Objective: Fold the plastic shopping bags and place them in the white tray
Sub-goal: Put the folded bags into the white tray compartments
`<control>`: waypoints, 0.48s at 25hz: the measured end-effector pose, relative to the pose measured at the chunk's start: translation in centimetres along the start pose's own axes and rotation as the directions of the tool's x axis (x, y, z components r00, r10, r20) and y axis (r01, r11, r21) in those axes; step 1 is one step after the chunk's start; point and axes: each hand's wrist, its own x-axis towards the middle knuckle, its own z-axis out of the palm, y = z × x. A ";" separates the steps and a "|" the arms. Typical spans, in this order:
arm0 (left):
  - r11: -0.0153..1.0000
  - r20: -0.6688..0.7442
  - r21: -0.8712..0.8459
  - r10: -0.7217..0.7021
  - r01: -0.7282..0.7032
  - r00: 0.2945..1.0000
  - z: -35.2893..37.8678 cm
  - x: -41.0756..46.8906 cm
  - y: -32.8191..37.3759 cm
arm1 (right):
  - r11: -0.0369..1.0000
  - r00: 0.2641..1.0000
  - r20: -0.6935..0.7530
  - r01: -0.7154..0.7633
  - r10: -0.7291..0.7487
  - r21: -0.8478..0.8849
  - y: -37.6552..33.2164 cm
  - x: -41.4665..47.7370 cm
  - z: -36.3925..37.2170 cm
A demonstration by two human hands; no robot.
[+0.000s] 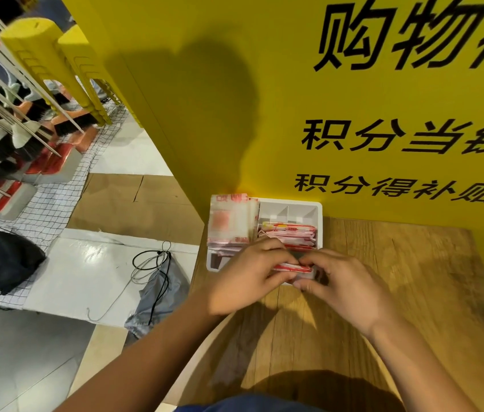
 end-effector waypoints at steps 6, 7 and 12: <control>0.974 -0.005 0.226 -0.019 0.020 1.000 -2.2 1.2 -2.4 | 0.997 0.993 -0.105 -0.053 0.047 -0.061 2.2 0.0 0.7; 0.949 0.015 0.310 -0.058 0.050 0.998 -2.8 1.7 -3.3 | 0.997 0.993 -0.113 -0.048 0.041 -0.059 2.3 0.3 0.7; 0.837 0.303 0.545 -0.251 0.049 0.919 -3.3 4.5 -4.7 | 0.991 0.989 -0.143 -0.046 0.028 -0.122 2.7 2.0 1.9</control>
